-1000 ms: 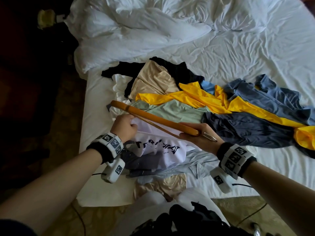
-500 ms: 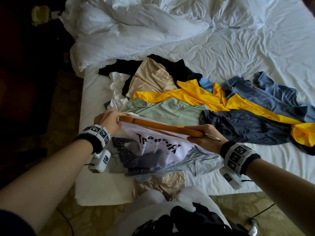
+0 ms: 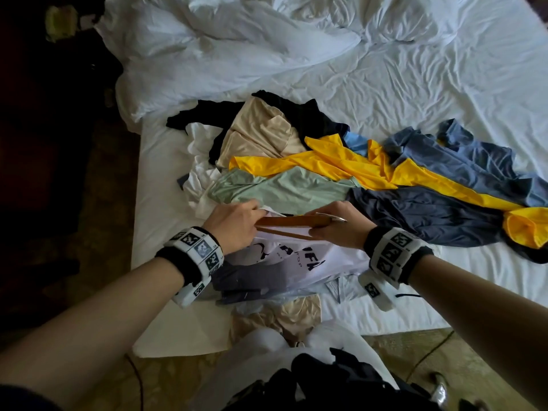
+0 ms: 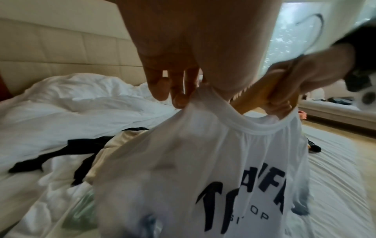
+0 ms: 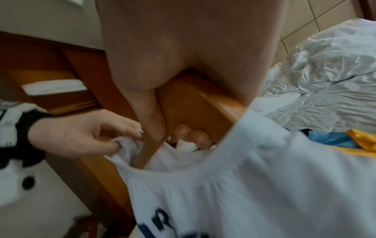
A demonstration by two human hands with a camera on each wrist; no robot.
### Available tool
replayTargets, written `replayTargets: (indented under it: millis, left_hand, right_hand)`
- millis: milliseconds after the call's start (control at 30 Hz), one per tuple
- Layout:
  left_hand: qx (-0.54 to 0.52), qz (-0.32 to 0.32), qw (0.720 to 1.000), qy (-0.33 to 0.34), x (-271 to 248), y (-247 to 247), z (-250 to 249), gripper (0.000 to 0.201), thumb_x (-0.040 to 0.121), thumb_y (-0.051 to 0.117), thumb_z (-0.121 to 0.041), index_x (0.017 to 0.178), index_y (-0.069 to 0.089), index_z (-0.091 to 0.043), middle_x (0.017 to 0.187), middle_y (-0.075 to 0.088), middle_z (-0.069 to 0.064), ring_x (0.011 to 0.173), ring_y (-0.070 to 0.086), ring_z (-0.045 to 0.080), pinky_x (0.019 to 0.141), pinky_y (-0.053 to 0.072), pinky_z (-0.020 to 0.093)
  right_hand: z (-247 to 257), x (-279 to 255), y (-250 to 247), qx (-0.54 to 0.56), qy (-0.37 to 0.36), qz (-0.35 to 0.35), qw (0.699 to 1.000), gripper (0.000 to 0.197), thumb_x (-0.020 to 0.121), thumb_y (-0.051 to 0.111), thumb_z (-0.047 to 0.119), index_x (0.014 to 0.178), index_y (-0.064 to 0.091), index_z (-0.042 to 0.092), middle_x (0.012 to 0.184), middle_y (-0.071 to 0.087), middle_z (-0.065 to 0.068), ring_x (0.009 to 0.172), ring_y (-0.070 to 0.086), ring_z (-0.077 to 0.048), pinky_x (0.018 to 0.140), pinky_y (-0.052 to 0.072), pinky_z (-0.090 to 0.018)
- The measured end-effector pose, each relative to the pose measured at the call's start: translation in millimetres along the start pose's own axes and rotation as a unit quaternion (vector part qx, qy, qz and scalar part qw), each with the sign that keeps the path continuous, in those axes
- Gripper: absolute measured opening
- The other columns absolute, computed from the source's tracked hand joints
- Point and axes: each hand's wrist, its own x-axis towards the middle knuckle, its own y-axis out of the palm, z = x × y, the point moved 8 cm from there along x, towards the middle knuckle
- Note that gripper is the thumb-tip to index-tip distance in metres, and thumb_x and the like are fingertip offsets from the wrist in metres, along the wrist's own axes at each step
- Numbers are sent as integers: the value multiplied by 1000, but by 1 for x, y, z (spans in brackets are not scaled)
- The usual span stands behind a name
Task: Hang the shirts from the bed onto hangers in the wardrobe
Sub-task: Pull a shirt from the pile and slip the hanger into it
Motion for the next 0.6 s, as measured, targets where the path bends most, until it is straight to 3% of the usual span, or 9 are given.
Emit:
replayTargets:
  millis: [67,200,267,333,433,500,533,600]
  left_hand:
    - [0,-1,1000,-5,2,-2,-1,39,92,49,-17,128,61,-24,112,55,-2,93,60,23,71,43,31]
    - [-80,-16,996,21,-2,-1,4,41,85,46,-29,119,68,-23,102,55,0,94,55,20,81,46,32]
    - [-144,-21,988,49,-7,-2,-3,54,79,48,-36,130,61,-25,106,57,-3,97,54,17,87,46,33]
    - [-182,-45,981,57,-9,-11,-10,57,82,60,-37,137,53,-24,115,60,-3,99,58,17,88,48,34]
    - [-175,-146,971,69,-8,-46,-14,38,89,59,-42,118,62,-18,102,68,-1,85,65,20,74,57,40]
    - [-145,-220,962,64,-8,-80,-11,38,89,55,-45,113,63,-16,96,70,0,79,67,23,68,57,37]
    - [-119,-260,956,64,-9,-100,-11,37,88,61,-41,113,62,-14,96,70,1,77,68,24,66,55,32]
    - [-61,-325,942,65,-13,-139,-13,41,81,77,-31,114,60,-12,92,71,3,73,67,24,65,48,26]
  right_hand:
    - [8,3,-1,5,-4,11,1000,13,79,72,16,91,76,13,79,71,-8,76,64,-22,70,50,-39]
    - [14,5,-6,20,6,18,1000,4,76,76,17,80,75,15,69,65,-1,63,56,-13,65,48,-35]
    - [19,5,-12,42,-5,17,999,6,75,77,17,74,72,19,67,63,0,61,54,-12,64,46,-36]
    - [26,4,-21,66,-17,11,998,8,76,77,14,74,70,17,65,63,-2,58,55,-12,61,45,-34]
    - [48,3,-46,104,-39,-10,994,9,76,78,11,80,70,11,63,65,-3,54,59,-18,49,45,-27]
    - [69,5,-71,107,-62,-36,992,10,74,79,18,79,70,16,65,68,-9,55,60,-30,46,46,-31]
    - [82,6,-85,105,-70,-51,991,11,73,80,22,78,71,20,65,68,-11,55,60,-33,49,48,-35]
    - [110,8,-117,102,-91,-78,988,11,76,81,20,83,73,17,64,68,-9,55,61,-26,54,50,-33]
